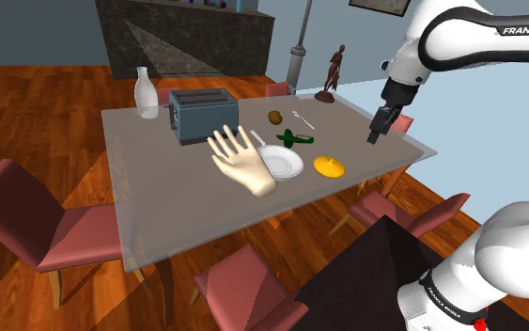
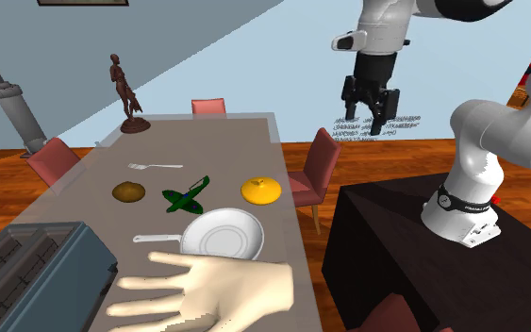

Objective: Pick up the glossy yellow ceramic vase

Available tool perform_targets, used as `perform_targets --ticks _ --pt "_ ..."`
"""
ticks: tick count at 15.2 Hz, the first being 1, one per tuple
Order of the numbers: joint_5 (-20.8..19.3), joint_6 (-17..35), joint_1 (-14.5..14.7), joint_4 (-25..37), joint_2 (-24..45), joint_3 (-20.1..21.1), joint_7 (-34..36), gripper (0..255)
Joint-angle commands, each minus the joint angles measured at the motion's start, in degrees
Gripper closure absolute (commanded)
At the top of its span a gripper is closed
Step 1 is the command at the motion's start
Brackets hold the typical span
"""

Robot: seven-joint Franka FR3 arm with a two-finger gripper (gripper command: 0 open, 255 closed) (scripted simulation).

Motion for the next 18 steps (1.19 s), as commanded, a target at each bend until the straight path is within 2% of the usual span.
perform_targets --ticks 1,10,18 --pt "-0.74 3.61 -0.58 0.1 3.41 -1.42 -1.47 0" --pt "-1.31 18.08 -2.2 3.26 20.1 -6.63 -7.29 0" --pt "2.39 27.56 -3.76 11.3 37.12 -9.82 -13.79 0"
